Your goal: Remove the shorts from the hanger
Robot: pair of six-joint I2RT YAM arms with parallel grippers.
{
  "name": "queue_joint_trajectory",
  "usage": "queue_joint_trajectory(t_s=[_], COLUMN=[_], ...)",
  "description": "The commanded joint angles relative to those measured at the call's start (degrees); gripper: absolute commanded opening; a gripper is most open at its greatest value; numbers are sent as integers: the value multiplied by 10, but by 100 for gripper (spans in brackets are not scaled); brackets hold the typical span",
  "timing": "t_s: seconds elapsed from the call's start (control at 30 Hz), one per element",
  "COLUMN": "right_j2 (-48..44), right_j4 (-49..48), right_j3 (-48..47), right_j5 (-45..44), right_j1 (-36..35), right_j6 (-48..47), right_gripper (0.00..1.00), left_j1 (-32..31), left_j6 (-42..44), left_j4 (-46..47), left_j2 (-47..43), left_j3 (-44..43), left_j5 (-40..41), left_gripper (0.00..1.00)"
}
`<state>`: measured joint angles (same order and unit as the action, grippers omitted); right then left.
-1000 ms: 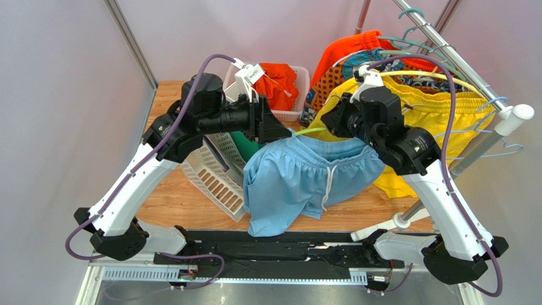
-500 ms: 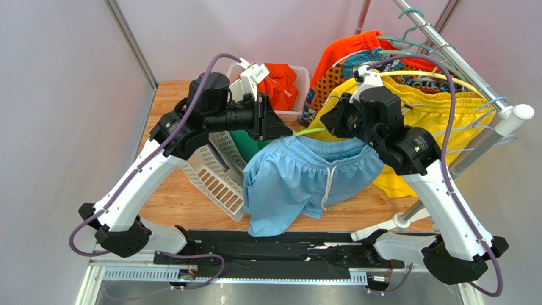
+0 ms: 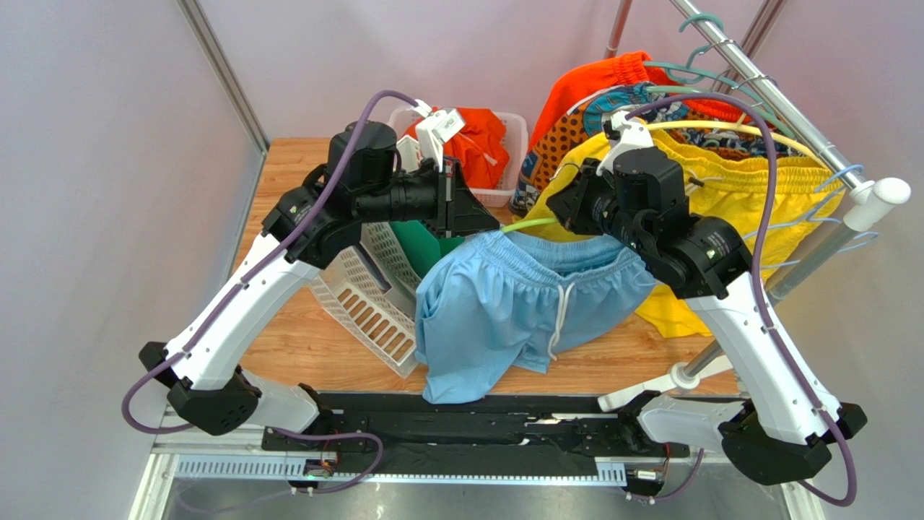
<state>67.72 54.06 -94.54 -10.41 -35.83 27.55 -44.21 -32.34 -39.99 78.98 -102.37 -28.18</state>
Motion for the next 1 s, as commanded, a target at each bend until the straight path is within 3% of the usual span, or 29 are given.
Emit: queue_joint_trajectory(t_s=[0.0,0.43,0.7,0.97], right_j2=[-11,-44,-86,-124], right_j4=[-41,-40,-61,-62], right_j3=[-24,-8,19,37], right_j5=[-6,-151,-183,-217], right_j1=[-2,-1,9,15], right_j6=[13,56,95,149], right_gripper=[0,0,0,0], left_j1=[0,0,1,2], left_j6=[32,47,45,36], left_j4=[-8,21,18,34], left_j2=[-4,-96,-161,-201], left_j3=[-19,25,74,110], left_j5=[-10,95,210,260], left_gripper=[0,0,0,0])
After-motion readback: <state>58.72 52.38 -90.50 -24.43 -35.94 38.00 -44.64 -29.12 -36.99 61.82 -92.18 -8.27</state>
